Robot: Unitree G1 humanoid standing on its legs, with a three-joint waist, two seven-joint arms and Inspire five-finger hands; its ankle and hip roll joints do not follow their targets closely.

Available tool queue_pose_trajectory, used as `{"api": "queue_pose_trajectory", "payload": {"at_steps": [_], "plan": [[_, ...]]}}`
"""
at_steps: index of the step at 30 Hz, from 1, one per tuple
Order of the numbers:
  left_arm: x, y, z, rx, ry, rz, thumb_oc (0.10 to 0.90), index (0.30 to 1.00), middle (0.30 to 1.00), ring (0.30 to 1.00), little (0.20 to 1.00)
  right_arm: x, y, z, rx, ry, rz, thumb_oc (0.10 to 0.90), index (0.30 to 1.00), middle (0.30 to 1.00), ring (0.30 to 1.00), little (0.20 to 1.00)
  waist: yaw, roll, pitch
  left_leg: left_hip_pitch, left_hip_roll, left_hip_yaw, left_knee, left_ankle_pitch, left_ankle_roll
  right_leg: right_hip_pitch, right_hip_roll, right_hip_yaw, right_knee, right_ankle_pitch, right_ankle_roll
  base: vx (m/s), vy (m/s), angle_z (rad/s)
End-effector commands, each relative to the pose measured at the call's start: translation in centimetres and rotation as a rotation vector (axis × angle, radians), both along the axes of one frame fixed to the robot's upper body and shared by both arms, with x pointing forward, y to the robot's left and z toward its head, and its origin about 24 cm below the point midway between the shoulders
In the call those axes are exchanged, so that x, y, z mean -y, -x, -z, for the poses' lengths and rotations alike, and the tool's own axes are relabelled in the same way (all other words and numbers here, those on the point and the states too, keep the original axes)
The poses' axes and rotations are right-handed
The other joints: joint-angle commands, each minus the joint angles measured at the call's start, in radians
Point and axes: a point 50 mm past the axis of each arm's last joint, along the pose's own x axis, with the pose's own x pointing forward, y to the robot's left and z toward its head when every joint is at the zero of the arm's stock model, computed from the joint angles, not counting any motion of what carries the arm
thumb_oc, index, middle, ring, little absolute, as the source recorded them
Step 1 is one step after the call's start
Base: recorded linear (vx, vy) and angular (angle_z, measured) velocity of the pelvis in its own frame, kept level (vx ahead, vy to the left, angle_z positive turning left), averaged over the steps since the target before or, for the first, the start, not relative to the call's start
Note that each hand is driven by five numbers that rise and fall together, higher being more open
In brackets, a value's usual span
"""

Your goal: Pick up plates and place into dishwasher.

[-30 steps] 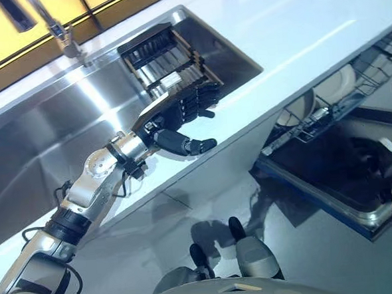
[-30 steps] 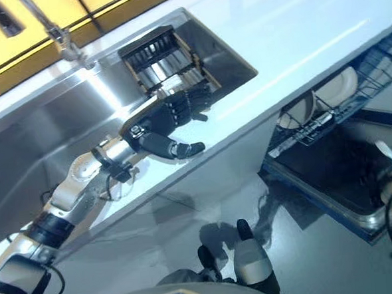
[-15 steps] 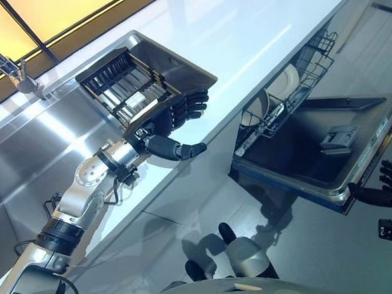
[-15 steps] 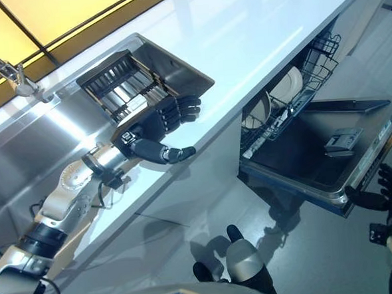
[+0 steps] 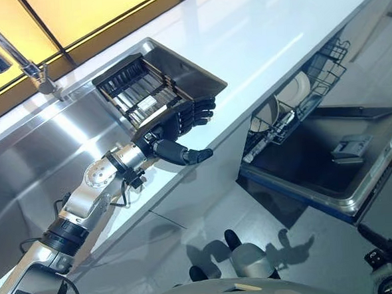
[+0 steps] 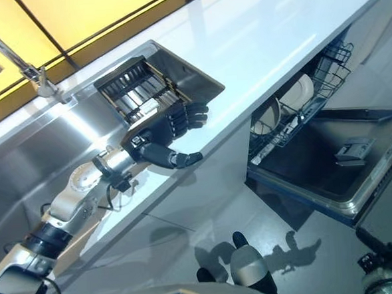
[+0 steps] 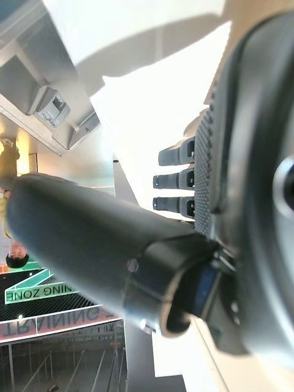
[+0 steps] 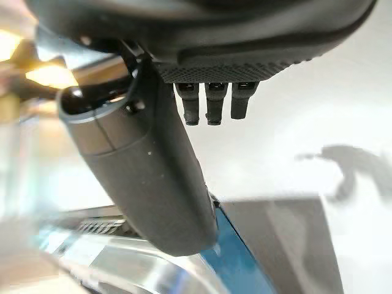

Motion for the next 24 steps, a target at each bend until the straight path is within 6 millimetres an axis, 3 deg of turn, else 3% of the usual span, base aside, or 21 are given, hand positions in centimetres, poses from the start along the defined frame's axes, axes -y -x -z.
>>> {"api": "queue_pose_trajectory", "payload": {"at_steps": [1, 4, 5, 8, 9, 12, 13, 15, 16, 18, 19, 22, 23, 24], "plan": [[2.4, -0.6, -5.4, 0.2, 0.105, 0.114, 0.8, 0.9, 0.9, 0.9, 0.9, 1.3, -0.6, -1.2, 0.291, -0.025, 0.101, 0.8, 0.9, 0.9, 0.9, 0.9, 0.033, 0.023, -0.043, -0.011, 0.025, -0.031, 0.044, -0.048, 0.003, -0.01, 0.027, -0.029, 0.065, -0.041, 0.053, 0.01, -0.01, 0.03], [2.8, -0.6, -5.6, 0.195, 0.111, 0.13, 0.8, 0.9, 0.9, 0.9, 0.9, 0.4, -1.3, -0.6, 0.386, -0.078, 0.105, 0.8, 0.9, 0.9, 0.9, 0.9, 0.041, 0.036, -0.043, -0.011, 0.025, -0.037, 0.049, -0.05, 0.002, -0.007, 0.024, -0.029, 0.067, -0.044, 0.051, 0.02, -0.006, 0.02], [3.4, -0.7, -5.9, 0.186, 0.118, 0.153, 0.8, 0.9, 0.9, 0.9, 0.9, -1.3, -3.5, -0.4, 0.561, -0.161, -0.057, 0.8, 0.9, 0.9, 0.9, 0.9, 0.05, 0.056, -0.041, -0.009, 0.024, -0.045, 0.059, -0.051, -0.001, 0.0, 0.02, -0.03, 0.068, -0.048, 0.048, 0.07, -0.017, 0.09], [3.8, -0.7, -6.1, 0.185, 0.12, 0.169, 0.8, 0.9, 0.9, 0.9, 0.9, -2.5, -5.9, -0.9, 0.699, -0.209, -0.225, 0.8, 0.9, 0.9, 0.9, 0.9, 0.055, 0.066, -0.04, -0.011, 0.021, -0.056, 0.066, -0.053, -0.003, 0.001, 0.016, -0.029, 0.073, -0.054, 0.046, 0.03, -0.01, 0.11], [4.2, -0.8, -6.2, 0.188, 0.123, 0.182, 0.8, 0.9, 0.9, 0.9, 0.9, -3.5, -7.6, -1.4, 0.765, -0.243, -0.377, 0.8, 0.9, 0.9, 0.9, 0.9, 0.06, 0.072, -0.038, -0.016, 0.02, -0.059, 0.07, -0.053, -0.004, -0.003, 0.013, -0.029, 0.076, -0.056, 0.045, -0.02, -0.014, 0.06], [4.8, -0.7, -6.2, 0.199, 0.125, 0.201, 0.8, 0.9, 0.9, 0.9, 0.9, -4.7, -9.7, -2.5, 0.818, -0.296, -0.629, 0.8, 0.9, 0.9, 0.9, 0.9, 0.068, 0.078, -0.03, -0.025, 0.017, -0.065, 0.07, -0.05, -0.008, -0.008, 0.007, -0.035, 0.074, -0.055, 0.046, -0.05, -0.001, 0.08], [5.1, -0.5, -6.3, 0.21, 0.124, 0.215, 0.8, 0.9, 0.9, 0.9, 0.9, -5.7, -12.2, -4.0, 0.87, -0.302, -0.809, 0.8, 0.9, 0.9, 0.9, 0.9, 0.076, 0.079, -0.02, -0.034, 0.014, -0.07, 0.07, -0.046, -0.011, -0.013, 0.003, -0.038, 0.072, -0.053, 0.046, -0.11, 0.004, 0.13], [4.9, -0.5, -6.2, 0.22, 0.121, 0.229, 0.8, 0.9, 0.9, 0.9, 0.9, -7.0, -15.1, -6.4, 0.951, -0.26, -1.012, 0.8, 0.9, 0.9, 0.9, 0.9, 0.086, 0.077, -0.011, -0.048, 0.012, -0.074, 0.07, -0.04, -0.014, -0.024, -0.001, -0.043, 0.072, -0.05, 0.047, -0.11, -0.009, 0.1], [4.8, -0.6, -6.2, 0.221, 0.121, 0.229, 0.8, 0.9, 0.9, 0.9, 0.9, -7.1, -15.2, -6.5, 0.954, -0.256, -1.02, 0.8, 0.9, 0.9, 0.9, 0.9, 0.085, 0.077, -0.011, -0.049, 0.012, -0.074, 0.07, -0.04, -0.014, -0.025, -0.001, -0.043, 0.072, -0.05, 0.047, -0.07, -0.008, 0.12], [4.8, -0.5, -6.2, 0.228, 0.121, 0.232, 0.8, 0.9, 0.9, 0.9, 0.9, -7.7, -17.5, -8.8, 0.996, -0.168, -1.104, 0.8, 0.9, 0.9, 0.9, 0.9, 0.089, 0.075, -0.004, -0.059, 0.012, -0.072, 0.073, -0.037, -0.017, -0.033, -0.004, -0.045, 0.073, -0.049, 0.047, -0.06, 0.004, 0.13], [4.5, -0.7, -6.3, 0.233, 0.124, 0.221, 0.8, 0.9, 0.9, 0.9, 0.9, -7.7, -20.0, -12.0, 1.025, -0.02, -1.149, 0.8, 0.9, 0.9, 0.9, 0.9, 0.087, 0.074, 0.005, -0.065, 0.013, -0.07, 0.074, -0.035, -0.02, -0.039, -0.003, -0.042, 0.075, -0.049, 0.045, -0.05, 0.01, 0.08], [4.2, -1.0, -6.5, 0.238, 0.129, 0.203, 0.8, 0.9, 0.9, 0.9, 0.9, -7.0, -21.8, -14.7, 1.003, 0.131, -1.121, 0.8, 0.9, 0.9, 0.9, 0.9, 0.083, 0.075, 0.013, -0.067, 0.013, -0.061, 0.073, -0.033, -0.023, -0.046, -0.003, -0.037, 0.076, -0.049, 0.046, -0.03, 0.023, 0.02], [4.1, -1.1, -6.7, 0.242, 0.134, 0.187, 0.8, 0.9, 0.9, 0.9, 0.9, -6.3, -22.2, -15.5, 0.943, 0.204, -1.091, 0.8, 0.9, 0.9, 0.9, 0.9, 0.077, 0.077, 0.017, -0.068, 0.014, -0.055, 0.072, -0.033, -0.024, -0.05, -0.002, -0.033, 0.077, -0.048, 0.047, -0.03, 0.064, -0.03], [3.9, -1.4, -6.9, 0.248, 0.139, 0.169, 0.8, 0.9, 0.9, 0.9, 0.9, -5.3, -22.2, -15.2, 0.765, 0.252, -1.078, 0.8, 0.9, 0.9, 0.9, 0.9, 0.068, 0.076, 0.026, -0.063, 0.013, -0.05, 0.069, -0.034, -0.023, -0.048, -0.004, -0.035, 0.077, -0.051, 0.05, -0.03, 0.05, -0.06]]}}
